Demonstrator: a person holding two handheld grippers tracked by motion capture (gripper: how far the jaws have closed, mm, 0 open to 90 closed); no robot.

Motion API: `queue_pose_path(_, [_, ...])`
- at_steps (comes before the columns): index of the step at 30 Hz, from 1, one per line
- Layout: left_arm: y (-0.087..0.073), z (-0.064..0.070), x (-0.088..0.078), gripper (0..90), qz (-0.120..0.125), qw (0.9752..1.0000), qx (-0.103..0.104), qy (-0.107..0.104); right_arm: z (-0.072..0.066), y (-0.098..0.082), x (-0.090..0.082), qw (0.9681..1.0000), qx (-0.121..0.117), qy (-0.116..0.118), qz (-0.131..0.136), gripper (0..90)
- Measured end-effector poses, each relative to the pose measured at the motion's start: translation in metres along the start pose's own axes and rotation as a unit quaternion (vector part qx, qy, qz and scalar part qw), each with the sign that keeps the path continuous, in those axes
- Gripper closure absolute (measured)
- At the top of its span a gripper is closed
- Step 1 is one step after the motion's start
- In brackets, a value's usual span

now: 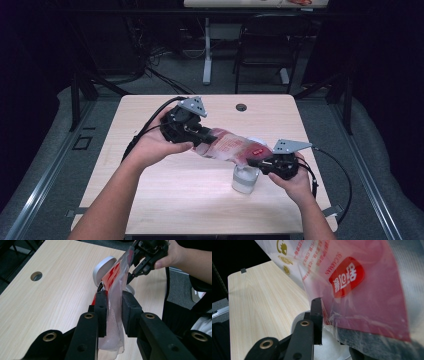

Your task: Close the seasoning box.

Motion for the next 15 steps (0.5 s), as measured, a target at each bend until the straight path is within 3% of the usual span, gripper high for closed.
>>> queue_pose_path(15, [0.0008,0.0001,-0.0001,76.4,0.000,1.0000,0.000,0.001,0.0000,0.0001,0.0000,1.0000,0.001,0.000,0.001,78.6])
Point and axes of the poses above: each handheld gripper's, and its own axes: x roughly forward along the jaws, y roughly out of its top, z roughly to its right, the point moved 6 cm from there along x, roughly forward along the jaws, and after that the axes turned 1 degree about -y, right-handed, at the moved point
